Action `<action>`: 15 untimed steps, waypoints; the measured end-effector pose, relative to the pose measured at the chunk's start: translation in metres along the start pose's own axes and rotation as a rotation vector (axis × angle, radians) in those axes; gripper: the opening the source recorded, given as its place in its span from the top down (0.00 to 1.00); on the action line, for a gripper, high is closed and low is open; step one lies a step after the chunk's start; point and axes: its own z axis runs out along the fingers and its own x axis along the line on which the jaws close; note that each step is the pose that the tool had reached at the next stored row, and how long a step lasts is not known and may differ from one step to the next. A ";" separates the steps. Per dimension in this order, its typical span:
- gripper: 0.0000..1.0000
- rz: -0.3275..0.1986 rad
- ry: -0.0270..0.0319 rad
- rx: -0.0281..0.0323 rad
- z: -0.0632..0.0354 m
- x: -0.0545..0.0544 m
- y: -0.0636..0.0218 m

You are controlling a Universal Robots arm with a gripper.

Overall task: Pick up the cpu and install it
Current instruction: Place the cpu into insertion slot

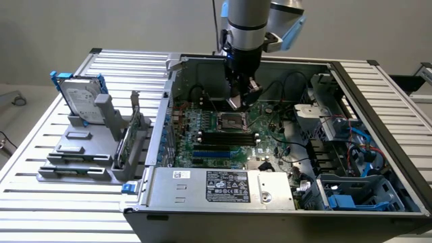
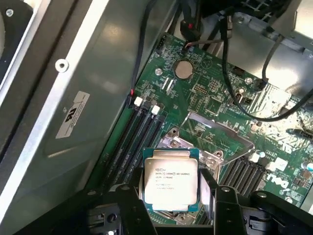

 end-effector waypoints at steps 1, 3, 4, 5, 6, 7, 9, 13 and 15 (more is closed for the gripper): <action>0.45 0.012 -0.0010 -0.0004 0.0000 0.000 -0.0003; 0.45 0.028 -0.0021 -0.0011 0.0001 0.001 -0.0015; 0.45 0.033 -0.0025 -0.0013 0.0002 0.001 -0.0026; 0.45 0.037 -0.0028 -0.0015 0.0002 0.002 -0.0041; 0.45 0.039 -0.0030 -0.0015 0.0001 0.002 -0.0060; 0.45 0.041 -0.0030 -0.0017 0.0001 0.003 -0.0079; 0.45 0.057 -0.0043 -0.0020 0.0003 0.004 -0.0092; 0.45 0.125 -0.0098 -0.0044 0.0018 0.004 -0.0094; 0.45 0.160 -0.0126 -0.0056 0.0027 0.004 -0.0095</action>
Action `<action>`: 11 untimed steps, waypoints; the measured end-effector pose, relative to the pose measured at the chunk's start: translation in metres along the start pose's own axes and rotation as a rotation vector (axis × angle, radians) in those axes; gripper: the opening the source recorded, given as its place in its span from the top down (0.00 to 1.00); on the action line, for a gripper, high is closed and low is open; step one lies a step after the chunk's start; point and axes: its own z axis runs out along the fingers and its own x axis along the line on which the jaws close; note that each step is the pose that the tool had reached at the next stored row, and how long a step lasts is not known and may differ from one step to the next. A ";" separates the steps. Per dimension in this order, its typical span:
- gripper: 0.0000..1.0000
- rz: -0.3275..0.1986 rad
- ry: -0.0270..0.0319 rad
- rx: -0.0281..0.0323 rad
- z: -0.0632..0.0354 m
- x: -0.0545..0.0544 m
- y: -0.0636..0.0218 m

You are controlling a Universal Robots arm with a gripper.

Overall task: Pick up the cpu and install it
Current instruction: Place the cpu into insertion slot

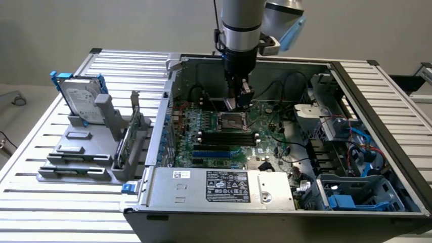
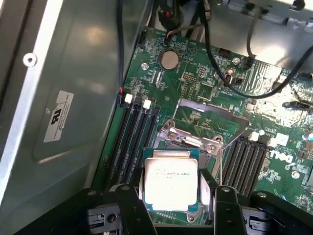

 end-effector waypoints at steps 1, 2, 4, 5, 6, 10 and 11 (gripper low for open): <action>0.45 0.018 -0.0014 -0.0006 0.0004 0.000 0.0000; 0.45 0.036 -0.0029 -0.0012 0.0009 0.000 -0.0001; 0.45 0.072 -0.0058 -0.0024 0.0022 0.000 -0.0002; 0.45 0.090 -0.0072 -0.0031 0.0030 0.000 -0.0002; 0.45 0.108 -0.0086 -0.0037 0.0038 0.000 -0.0003; 0.45 0.181 -0.0146 -0.0061 0.0079 0.000 -0.0006; 0.45 0.198 -0.0161 -0.0067 0.0091 0.000 -0.0007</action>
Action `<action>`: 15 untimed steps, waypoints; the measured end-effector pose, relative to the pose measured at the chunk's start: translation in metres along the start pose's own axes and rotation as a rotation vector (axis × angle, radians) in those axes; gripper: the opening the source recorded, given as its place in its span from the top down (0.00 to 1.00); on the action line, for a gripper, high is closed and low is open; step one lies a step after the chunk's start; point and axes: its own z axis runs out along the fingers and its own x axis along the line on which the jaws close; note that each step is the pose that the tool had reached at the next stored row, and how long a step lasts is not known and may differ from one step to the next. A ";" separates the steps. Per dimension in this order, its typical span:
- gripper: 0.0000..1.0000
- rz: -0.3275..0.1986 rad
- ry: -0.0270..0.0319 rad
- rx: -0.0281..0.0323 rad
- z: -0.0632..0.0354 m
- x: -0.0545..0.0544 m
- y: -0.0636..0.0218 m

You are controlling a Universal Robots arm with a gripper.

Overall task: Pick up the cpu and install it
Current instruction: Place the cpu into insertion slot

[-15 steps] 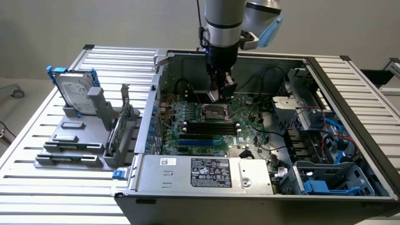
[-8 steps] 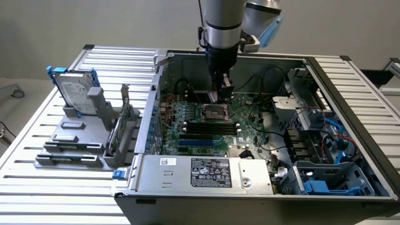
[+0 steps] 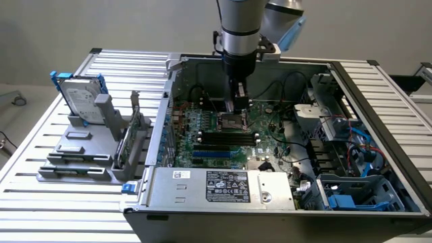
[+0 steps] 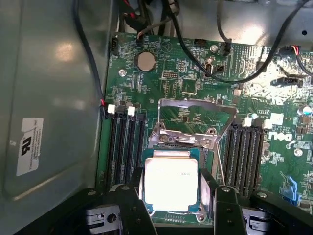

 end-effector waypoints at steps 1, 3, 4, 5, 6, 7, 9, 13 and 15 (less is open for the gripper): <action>0.45 0.016 -0.0014 -0.0006 0.0013 0.000 -0.0001; 0.45 0.047 -0.0048 -0.0015 0.0039 0.000 -0.0004; 0.45 0.058 -0.0066 -0.0018 0.0055 0.000 -0.0007; 0.45 0.065 -0.0079 -0.0020 0.0070 0.000 -0.0012; 0.45 0.071 -0.0089 -0.0021 0.0085 0.000 -0.0019; 0.45 0.076 -0.0094 -0.0022 0.0098 0.000 -0.0028; 0.45 0.082 -0.0101 -0.0021 0.0122 0.000 -0.0049; 0.45 0.087 -0.0106 0.0005 0.0151 -0.002 -0.0094; 0.45 0.088 -0.0104 0.0007 0.0154 -0.005 -0.0104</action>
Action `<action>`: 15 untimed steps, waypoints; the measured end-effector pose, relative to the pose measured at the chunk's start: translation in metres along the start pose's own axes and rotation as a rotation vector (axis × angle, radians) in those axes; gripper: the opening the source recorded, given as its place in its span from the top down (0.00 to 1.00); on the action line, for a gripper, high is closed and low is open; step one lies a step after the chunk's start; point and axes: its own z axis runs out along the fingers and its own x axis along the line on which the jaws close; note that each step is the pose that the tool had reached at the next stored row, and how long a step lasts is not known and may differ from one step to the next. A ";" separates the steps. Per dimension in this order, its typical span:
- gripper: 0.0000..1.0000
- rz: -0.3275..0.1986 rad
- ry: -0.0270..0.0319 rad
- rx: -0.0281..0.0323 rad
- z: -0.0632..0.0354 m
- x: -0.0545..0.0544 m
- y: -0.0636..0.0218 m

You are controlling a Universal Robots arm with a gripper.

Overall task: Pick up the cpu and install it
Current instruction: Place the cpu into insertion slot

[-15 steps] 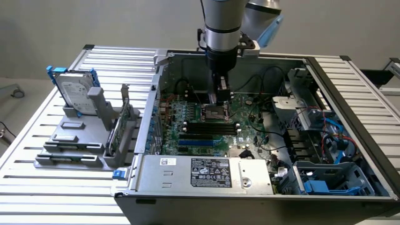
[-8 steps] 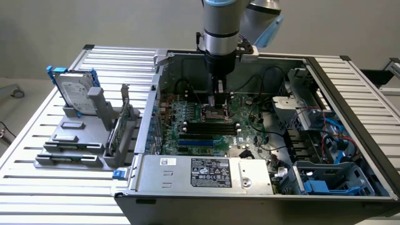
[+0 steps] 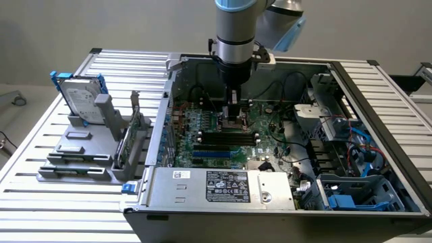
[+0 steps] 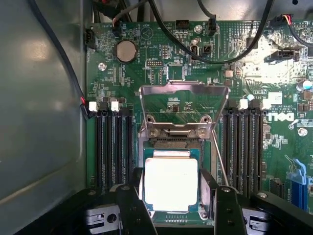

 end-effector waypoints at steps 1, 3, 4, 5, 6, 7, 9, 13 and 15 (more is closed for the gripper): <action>0.45 0.000 0.0000 0.0000 0.0000 -0.001 -0.0001; 0.45 0.000 0.0001 -0.0001 0.0002 -0.002 -0.0001; 0.45 0.000 0.0001 0.0000 0.0002 -0.002 -0.0001; 0.45 0.000 0.0002 0.0000 0.0002 -0.003 -0.0001; 0.45 0.000 0.0002 0.0001 0.0004 -0.003 -0.0001; 0.45 0.000 0.0005 0.0000 0.0008 -0.004 -0.0001; 0.45 0.000 0.0005 0.0000 0.0018 -0.005 -0.0001; 0.45 0.000 0.0005 -0.0001 0.0054 -0.005 -0.0005; 0.45 0.000 0.0004 -0.0001 0.0081 -0.006 -0.0006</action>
